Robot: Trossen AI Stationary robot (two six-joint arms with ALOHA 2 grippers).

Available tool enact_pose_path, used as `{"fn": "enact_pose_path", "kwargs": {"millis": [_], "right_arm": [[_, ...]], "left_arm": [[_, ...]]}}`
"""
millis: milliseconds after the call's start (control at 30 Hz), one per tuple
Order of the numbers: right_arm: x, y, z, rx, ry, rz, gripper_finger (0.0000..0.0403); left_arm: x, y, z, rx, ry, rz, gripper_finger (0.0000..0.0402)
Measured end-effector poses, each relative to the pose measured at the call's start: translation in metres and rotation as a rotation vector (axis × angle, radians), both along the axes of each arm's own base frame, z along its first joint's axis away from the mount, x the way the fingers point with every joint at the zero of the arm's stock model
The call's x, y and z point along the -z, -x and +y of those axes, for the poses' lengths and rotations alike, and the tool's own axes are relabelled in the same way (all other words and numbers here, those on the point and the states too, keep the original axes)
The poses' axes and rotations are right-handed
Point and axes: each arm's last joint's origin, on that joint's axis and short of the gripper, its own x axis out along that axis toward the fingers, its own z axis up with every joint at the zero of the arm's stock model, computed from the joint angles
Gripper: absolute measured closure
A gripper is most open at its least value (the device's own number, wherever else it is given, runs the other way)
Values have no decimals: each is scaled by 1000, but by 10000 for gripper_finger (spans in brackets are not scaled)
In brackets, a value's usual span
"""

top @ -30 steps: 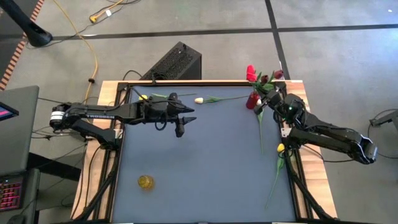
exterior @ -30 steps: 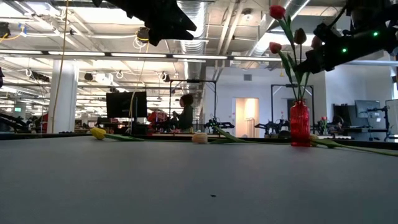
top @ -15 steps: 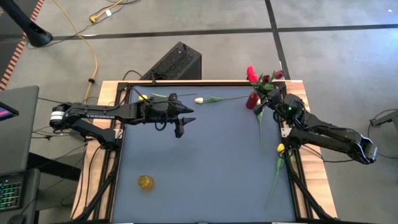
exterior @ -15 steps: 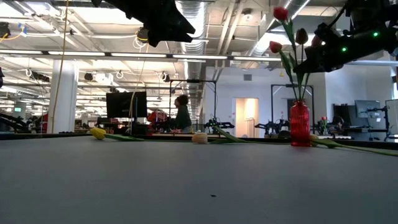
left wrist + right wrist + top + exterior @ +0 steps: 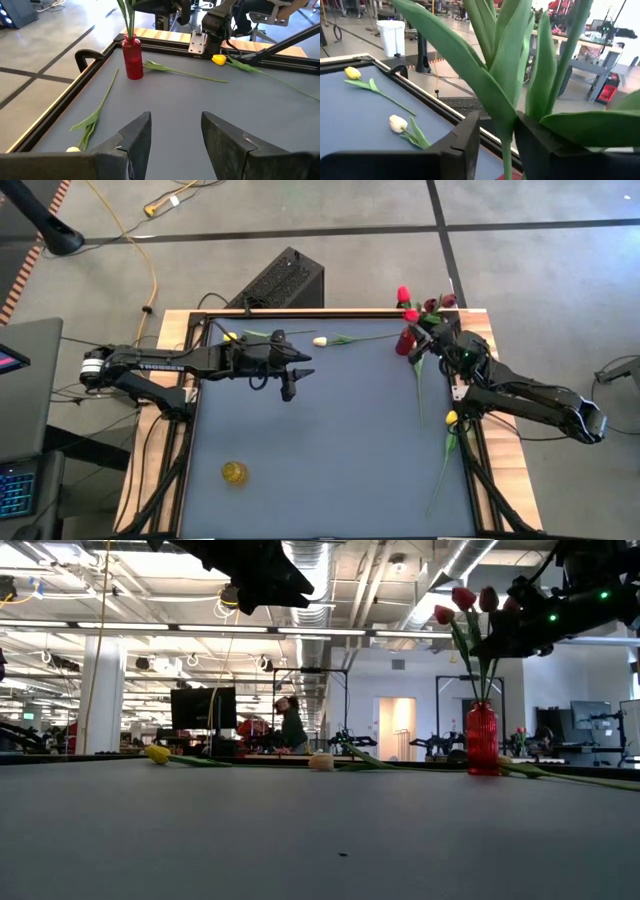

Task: Sort flowers into vase by color
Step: Put the red flower into the red vase, then put the bottom yellow flower into the yellow vase

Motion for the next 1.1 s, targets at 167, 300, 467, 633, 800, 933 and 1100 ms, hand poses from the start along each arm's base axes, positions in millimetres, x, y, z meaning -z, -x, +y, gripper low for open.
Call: {"fn": "enact_pose_path", "kwargs": {"millis": [167,300,467,633,800,933,1100], "right_arm": [[-2,2,1,9,-105,69,212],[-9,4,3,12,-150,123,184],[-26,7,4,13,-163,131,166],[-38,10,8,-5,-248,158,163],[-40,10,10,-52,-368,206,163],[-37,6,10,-90,-477,249,163],[-40,-1,10,-147,-564,292,163]], "left_arm": [[0,0,0,13,-7,2,241],[0,0,-1,36,-3,2,241],[0,0,-1,45,-23,6,241],[0,0,-1,45,-23,5,241],[0,0,-1,49,-15,2,241],[0,-1,-2,76,17,-3,241],[0,-1,-4,103,80,-13,241]]}}
